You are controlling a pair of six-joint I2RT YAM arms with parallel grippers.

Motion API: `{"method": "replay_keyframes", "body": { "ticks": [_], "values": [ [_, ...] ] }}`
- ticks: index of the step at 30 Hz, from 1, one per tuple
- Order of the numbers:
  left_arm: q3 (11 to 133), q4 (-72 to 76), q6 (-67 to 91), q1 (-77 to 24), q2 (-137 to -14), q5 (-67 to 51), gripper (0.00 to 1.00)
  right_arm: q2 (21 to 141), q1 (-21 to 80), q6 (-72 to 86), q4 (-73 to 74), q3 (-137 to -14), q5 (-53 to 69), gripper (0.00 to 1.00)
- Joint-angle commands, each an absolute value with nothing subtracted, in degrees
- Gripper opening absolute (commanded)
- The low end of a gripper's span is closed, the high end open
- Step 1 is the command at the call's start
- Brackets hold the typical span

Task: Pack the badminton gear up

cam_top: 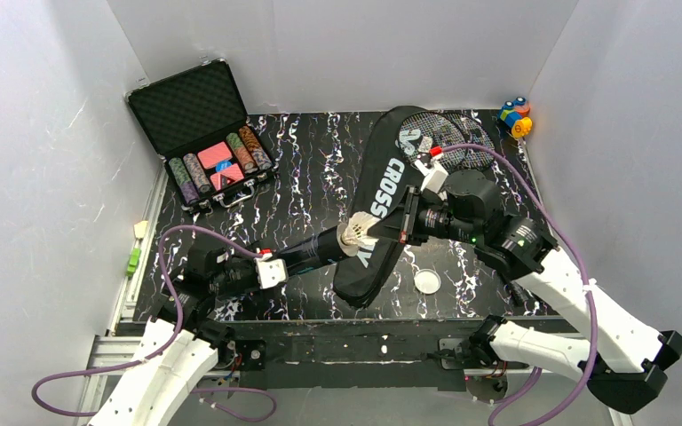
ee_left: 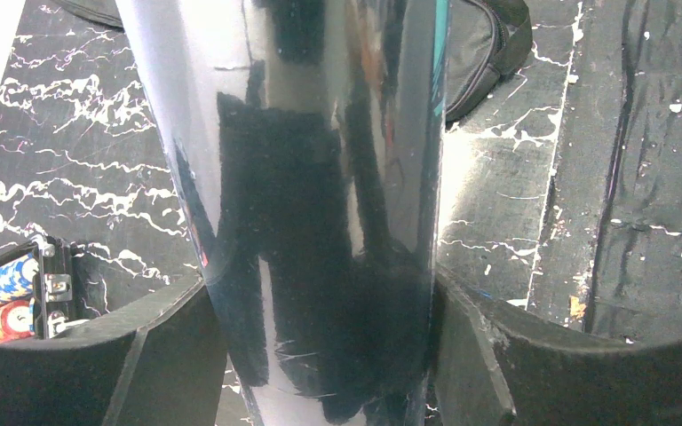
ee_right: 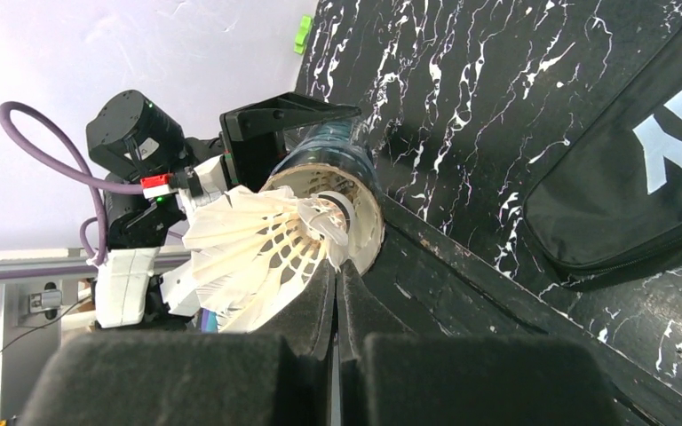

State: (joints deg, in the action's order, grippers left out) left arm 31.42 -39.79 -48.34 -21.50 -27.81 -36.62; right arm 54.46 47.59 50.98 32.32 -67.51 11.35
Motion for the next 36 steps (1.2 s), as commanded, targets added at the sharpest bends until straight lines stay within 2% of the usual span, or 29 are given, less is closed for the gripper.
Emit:
{"method": "replay_keyframes", "body": {
  "ticks": [1,7,8,10,12,13,15,20,36],
  "values": [
    [33.37,-37.18,-47.87,-21.62,-27.52,-37.44,0.20,55.20,48.58,52.00,26.27,-65.75,12.10,0.01],
    [33.44,-37.00,-47.85,-21.62,-27.39,-37.62,0.20,56.46,49.26,52.26,24.39,-62.46,11.74,0.01],
    [33.47,-37.02,-47.83,-21.62,-27.29,-37.70,0.20,56.72,49.38,52.11,24.49,-62.21,11.71,0.06],
    [33.40,-36.92,-47.84,-21.62,-27.31,-37.79,0.20,57.18,49.71,51.55,24.87,-62.22,11.61,0.23],
    [33.40,-36.84,-47.83,-21.62,-27.20,-37.80,0.20,57.39,50.04,50.99,25.56,-62.38,11.11,0.49],
    [33.40,-36.75,-47.86,-21.62,-27.24,-37.79,0.20,57.39,50.21,50.80,25.96,-62.36,10.73,0.56],
    [33.39,-36.65,-47.84,-21.62,-27.14,-37.79,0.20,57.52,50.51,50.36,26.50,-62.49,10.51,0.63],
    [33.56,-36.72,-47.65,-21.62,-27.25,-37.79,0.20,57.57,51.29,48.94,28.84,-63.07,9.27,0.67],
    [34.62,-37.05,-47.36,-21.62,-27.96,-37.79,0.20,59.17,51.52,45.04,31.64,-67.47,4.34,0.65]
  ]
}}
